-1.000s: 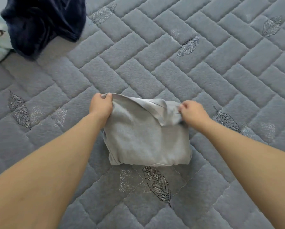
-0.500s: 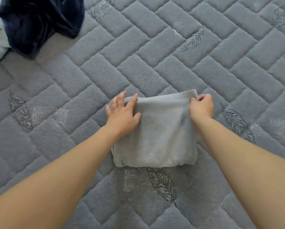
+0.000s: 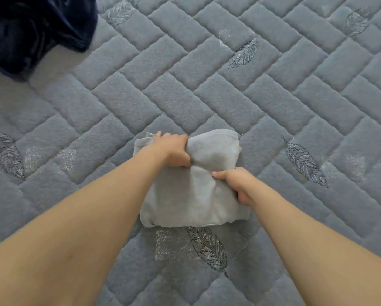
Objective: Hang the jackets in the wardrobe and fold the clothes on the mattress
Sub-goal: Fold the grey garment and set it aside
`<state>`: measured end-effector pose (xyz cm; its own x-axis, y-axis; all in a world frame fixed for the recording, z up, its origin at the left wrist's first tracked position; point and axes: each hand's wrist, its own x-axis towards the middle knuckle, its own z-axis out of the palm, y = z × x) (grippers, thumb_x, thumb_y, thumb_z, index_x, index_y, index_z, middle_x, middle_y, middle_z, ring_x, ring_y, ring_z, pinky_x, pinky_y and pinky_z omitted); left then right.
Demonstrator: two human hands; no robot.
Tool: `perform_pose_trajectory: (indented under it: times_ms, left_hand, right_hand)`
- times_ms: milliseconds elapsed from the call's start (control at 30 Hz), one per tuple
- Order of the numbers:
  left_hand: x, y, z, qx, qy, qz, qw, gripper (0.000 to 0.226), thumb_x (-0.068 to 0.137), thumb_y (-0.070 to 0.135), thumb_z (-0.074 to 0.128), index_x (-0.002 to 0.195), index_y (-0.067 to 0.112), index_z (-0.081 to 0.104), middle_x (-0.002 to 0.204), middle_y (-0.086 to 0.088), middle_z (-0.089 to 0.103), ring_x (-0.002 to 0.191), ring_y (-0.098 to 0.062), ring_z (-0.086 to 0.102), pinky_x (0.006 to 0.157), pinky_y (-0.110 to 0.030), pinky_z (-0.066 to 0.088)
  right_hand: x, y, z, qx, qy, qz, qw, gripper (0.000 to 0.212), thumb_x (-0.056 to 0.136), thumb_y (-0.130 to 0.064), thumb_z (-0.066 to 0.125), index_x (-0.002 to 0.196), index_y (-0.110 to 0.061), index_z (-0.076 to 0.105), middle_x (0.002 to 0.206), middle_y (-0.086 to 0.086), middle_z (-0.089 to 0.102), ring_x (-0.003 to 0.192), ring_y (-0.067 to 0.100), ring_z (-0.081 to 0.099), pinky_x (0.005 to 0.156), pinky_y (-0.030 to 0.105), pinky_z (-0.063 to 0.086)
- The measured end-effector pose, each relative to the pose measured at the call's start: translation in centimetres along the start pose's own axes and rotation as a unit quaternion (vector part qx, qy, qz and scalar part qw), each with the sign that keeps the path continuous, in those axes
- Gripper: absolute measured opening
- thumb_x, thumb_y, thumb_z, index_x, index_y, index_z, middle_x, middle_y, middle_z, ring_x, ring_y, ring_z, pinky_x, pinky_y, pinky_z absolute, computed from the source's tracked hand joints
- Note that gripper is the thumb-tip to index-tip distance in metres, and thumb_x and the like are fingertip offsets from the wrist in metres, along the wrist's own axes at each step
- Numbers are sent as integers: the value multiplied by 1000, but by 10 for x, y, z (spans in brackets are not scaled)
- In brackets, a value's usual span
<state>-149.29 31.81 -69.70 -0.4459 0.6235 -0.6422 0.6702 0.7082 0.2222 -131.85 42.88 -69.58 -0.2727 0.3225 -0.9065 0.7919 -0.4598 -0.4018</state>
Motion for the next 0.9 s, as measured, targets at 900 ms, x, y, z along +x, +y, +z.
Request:
perform_pose_trajectory:
  times_ms: [900]
  left_hand:
    - [-365, 539, -104, -19, -173, 392, 903, 19, 92, 21, 60, 110, 17, 60, 117, -4, 62, 102, -22, 57, 87, -32, 43]
  right_hand:
    - [-554, 206, -345, 408, 292, -26, 864, 19, 56, -9, 46, 63, -7, 63, 57, 13, 64, 40, 26, 57, 48, 23, 49]
